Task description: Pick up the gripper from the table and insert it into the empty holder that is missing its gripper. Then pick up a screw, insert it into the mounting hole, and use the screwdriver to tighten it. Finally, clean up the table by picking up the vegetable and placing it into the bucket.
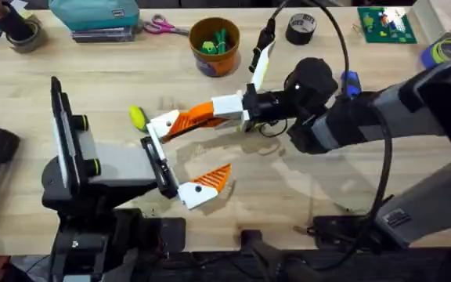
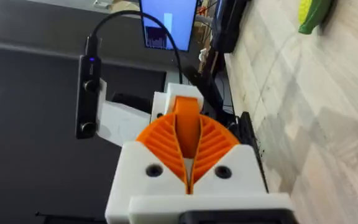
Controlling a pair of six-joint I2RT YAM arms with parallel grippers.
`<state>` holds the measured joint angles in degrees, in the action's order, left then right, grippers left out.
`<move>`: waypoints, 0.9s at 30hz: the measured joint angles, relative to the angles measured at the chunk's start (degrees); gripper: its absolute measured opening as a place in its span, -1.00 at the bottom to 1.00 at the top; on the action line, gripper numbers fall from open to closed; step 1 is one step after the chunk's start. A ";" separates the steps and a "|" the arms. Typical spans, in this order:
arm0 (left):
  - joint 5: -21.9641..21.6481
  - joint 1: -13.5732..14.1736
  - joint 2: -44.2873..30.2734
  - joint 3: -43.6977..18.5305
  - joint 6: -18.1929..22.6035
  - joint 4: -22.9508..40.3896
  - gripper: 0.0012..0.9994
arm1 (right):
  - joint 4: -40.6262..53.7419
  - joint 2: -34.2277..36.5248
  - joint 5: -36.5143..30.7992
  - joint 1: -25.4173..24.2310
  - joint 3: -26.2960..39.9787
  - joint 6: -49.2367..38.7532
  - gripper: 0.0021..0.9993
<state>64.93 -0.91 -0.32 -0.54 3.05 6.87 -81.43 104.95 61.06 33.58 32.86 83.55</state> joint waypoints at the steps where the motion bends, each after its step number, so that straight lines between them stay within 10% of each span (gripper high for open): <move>1: 0.00 0.00 0.00 0.00 0.00 0.00 0.97 | 0.00 0.00 0.00 0.00 0.00 0.00 -0.99; 3: -0.02 0.00 0.00 0.00 0.00 0.00 0.97 | 0.07 0.00 0.02 0.00 0.00 -0.03 -0.95; 10: 0.92 0.13 0.00 -0.02 0.44 0.15 0.97 | 0.95 0.00 -0.63 0.33 0.00 -0.61 0.94; 27: 1.09 0.13 0.01 -0.04 0.66 0.20 0.97 | 1.05 -0.01 0.30 -4.34 0.02 -0.92 0.99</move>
<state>66.02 -0.78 -0.30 -0.58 3.70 7.07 -80.37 104.93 61.36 29.24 32.88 82.63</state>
